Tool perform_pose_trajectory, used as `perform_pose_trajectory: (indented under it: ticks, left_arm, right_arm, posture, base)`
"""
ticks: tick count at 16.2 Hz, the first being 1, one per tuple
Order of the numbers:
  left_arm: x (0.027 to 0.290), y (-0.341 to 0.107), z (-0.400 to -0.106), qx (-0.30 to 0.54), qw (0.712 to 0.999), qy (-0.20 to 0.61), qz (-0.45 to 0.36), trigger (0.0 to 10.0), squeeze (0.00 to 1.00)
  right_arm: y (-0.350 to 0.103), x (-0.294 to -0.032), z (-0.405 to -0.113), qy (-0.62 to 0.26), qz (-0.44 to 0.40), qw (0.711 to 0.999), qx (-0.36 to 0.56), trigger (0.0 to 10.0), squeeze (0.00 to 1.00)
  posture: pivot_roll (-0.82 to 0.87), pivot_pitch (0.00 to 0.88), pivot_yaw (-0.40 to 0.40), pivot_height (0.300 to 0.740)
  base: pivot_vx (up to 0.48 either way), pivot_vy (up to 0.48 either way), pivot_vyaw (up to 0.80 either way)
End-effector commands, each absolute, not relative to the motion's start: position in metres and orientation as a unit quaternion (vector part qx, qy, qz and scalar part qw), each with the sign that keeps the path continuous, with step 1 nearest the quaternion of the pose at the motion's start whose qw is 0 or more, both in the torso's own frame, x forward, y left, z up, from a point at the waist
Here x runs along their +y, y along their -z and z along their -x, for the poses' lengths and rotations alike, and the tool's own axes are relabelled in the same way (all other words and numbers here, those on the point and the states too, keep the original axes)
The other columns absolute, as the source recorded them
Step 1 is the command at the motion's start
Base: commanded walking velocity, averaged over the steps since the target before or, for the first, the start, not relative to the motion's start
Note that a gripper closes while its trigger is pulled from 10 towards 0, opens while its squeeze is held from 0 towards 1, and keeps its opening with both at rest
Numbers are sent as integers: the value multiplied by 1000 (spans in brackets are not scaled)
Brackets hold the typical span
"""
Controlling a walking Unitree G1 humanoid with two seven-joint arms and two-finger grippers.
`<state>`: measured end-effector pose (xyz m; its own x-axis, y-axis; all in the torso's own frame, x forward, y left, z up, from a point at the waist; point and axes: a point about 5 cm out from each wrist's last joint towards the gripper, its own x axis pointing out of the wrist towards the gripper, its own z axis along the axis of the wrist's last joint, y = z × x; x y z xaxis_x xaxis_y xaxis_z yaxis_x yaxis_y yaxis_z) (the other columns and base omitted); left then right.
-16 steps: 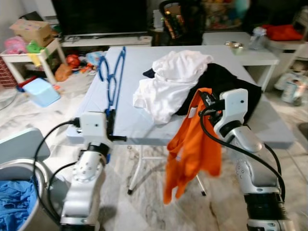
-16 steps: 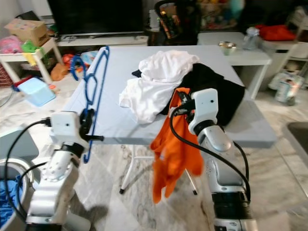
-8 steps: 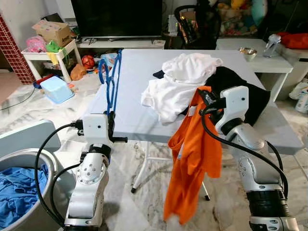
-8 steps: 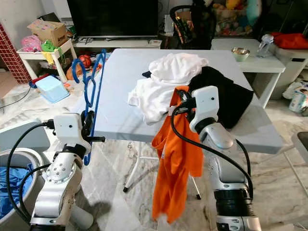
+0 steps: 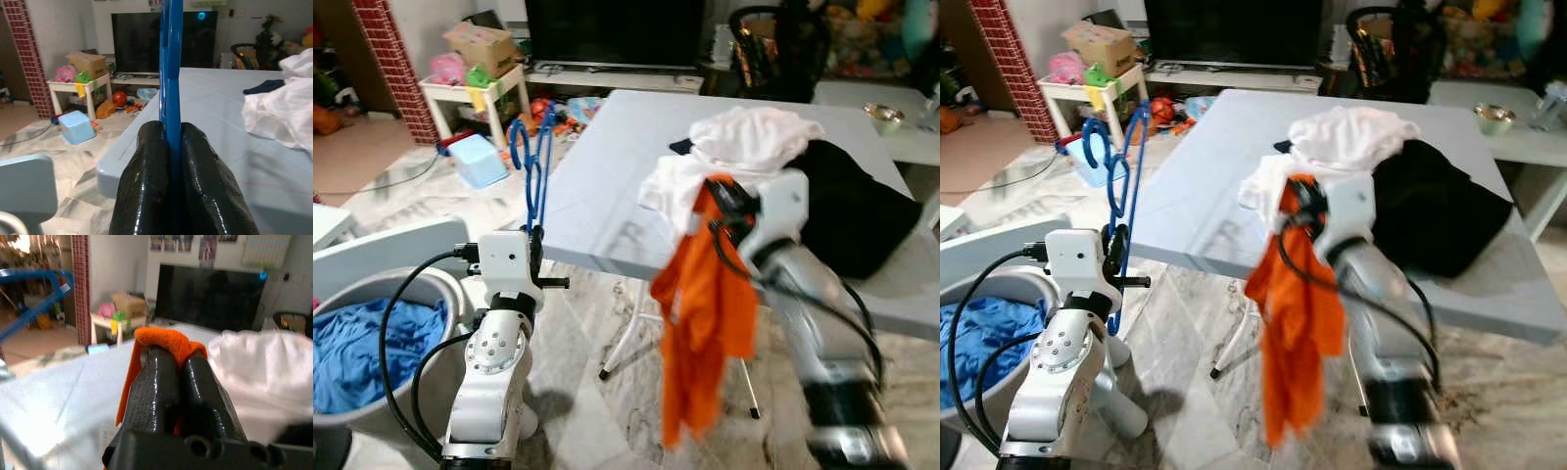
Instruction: Hang hanger
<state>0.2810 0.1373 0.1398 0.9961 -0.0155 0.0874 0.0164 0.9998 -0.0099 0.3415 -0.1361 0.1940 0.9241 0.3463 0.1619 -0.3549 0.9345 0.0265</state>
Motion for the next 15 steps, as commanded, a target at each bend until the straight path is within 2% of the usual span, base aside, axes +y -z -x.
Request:
perform_pose_trajectory:
  ticks: [1, 4, 8, 10, 12, 15]
  left_arm:
    - [136, -145, -280, -52, 999, 7, 0, 10000, 0]
    - [135, -146, -273, -51, 999, 6, 5, 10000, 0]
    - [135, -144, -265, -51, 999, -10, 15, 10000, 0]
    - [134, -144, -260, -51, 998, -21, 17, 10000, 0]
    - [134, -147, -258, -59, 997, -34, 19, 10000, 0]
    - [130, -150, -257, -67, 997, -27, 33, 10000, 0]
  right_arm:
    - [-220, -131, -355, -179, -42, 975, -121, 10000, 0]
    - [-261, -110, -397, -202, -78, 968, -127, 10000, 0]
    - [-318, -103, -419, -185, -39, 970, -152, 10000, 0]
    - [-353, -112, -422, -133, -36, 974, -178, 10000, 0]
    - [-397, -121, -417, -75, 8, 971, -228, 10000, 0]
    - [-408, -140, -416, 0, 38, 970, -241, 10000, 0]
  posture:
    - [-85, 0, 0, 740]
    - [-50, 0, -38, 740]
    - [-21, 0, -92, 740]
    - [-9, 0, -115, 740]
    - [0, 0, -141, 740]
    - [-3, 0, -145, 740]
  base:
    - [0, 0, 0]
    - [0, 0, 0]
    - [0, 0, 0]
    - [0, 0, 0]
    - [0, 0, 0]
    - [0, 0, 0]
